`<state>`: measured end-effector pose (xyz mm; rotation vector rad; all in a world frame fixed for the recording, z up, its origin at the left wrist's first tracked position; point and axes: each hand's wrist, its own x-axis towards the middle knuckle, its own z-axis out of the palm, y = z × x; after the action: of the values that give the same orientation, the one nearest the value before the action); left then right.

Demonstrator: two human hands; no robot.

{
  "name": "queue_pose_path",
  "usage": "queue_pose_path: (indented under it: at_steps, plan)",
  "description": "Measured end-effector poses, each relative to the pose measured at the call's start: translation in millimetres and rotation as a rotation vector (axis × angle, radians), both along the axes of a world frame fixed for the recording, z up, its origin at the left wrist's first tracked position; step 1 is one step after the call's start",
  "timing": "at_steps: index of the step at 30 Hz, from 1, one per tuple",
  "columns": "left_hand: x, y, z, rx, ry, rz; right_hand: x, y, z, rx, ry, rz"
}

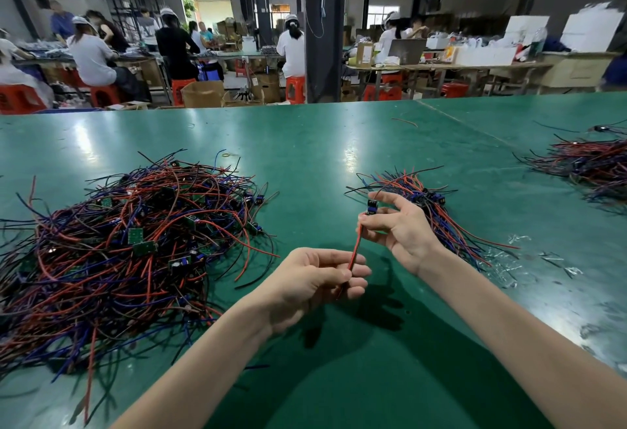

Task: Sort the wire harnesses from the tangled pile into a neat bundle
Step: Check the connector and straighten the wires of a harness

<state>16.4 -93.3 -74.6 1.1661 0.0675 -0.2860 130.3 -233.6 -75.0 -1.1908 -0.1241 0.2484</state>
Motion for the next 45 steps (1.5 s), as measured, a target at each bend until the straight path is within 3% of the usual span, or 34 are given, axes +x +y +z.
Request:
queue_pose_path:
  at_steps: [10, 22, 30, 35, 39, 45]
  plan:
    - [-5, -12, -4, 0.181, -0.138, -0.005, 6, -3, -1, 0.104, 0.138, -0.011]
    - [-2, -13, -8, 0.124, 0.015, 0.095, 0, -6, 19, 0.232, 0.058, 0.089]
    - [-7, -16, -10, 0.368, -0.217, -0.216, -3, -5, 12, 0.045, -0.008, 0.006]
    - [-8, -9, -7, 0.374, -0.227, -0.292, -6, 2, 6, 0.086, 0.138, 0.075]
    - [-7, -9, -7, 0.498, -0.262, -0.272, -3, -3, 7, 0.12, 0.231, 0.08]
    - [-6, -14, -12, 0.493, -0.154, -0.194, -3, -10, 28, -0.023, -0.007, 0.104]
